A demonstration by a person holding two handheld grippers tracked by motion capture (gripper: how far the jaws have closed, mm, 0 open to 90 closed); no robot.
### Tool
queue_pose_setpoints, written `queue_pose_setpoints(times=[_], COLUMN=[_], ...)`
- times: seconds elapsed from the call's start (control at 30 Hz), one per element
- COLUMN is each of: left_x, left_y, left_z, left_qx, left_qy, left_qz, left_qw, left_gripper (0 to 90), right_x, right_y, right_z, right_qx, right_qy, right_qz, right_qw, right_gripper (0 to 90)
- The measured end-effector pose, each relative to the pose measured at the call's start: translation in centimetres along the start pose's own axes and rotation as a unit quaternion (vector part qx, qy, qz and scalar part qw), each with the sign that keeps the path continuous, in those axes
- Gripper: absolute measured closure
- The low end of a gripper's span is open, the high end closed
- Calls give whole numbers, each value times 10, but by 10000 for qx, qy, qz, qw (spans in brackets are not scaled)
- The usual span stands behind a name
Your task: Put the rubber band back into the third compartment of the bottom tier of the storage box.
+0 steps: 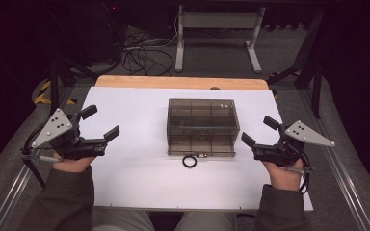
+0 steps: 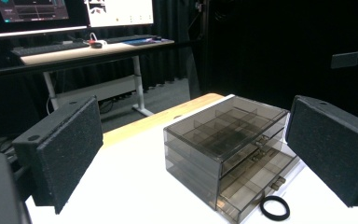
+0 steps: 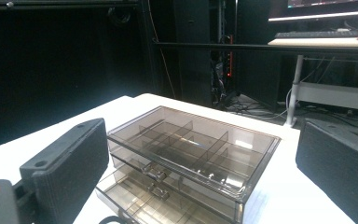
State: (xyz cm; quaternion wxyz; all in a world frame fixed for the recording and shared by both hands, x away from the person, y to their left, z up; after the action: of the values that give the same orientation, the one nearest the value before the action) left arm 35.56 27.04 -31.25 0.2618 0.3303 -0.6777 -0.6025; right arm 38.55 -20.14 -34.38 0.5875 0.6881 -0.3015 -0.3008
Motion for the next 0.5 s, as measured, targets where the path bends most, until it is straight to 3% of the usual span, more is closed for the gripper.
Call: queue_pose_setpoints(times=[0.3,0.5], left_x=[0,0], left_y=[1,2], left_z=[2,2], left_qx=[30,66], left_qy=[-6,-27], left_qz=[17,5], left_qw=[10000,10000], left_gripper=[47,49], right_x=[-10,-14], right_y=[-8,-15], right_z=[-12,-19], right_qx=[-248,-523], right_qy=[99,29], right_qz=[110,210], right_qw=[9996,9984], right_gripper=[39,87])
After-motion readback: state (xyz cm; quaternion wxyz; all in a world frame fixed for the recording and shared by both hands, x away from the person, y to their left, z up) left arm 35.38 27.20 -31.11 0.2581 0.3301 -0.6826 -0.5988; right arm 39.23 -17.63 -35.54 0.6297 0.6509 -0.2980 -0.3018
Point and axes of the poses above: each handheld gripper's, and its own axes: z roughly backward along the jaws, y roughly out of its top, x roughly to its right, the point moved 4 cm from there along -z, roughly forward along the jaws, and after that the axes turned 14 degrees about x, right-handed, at the moved point
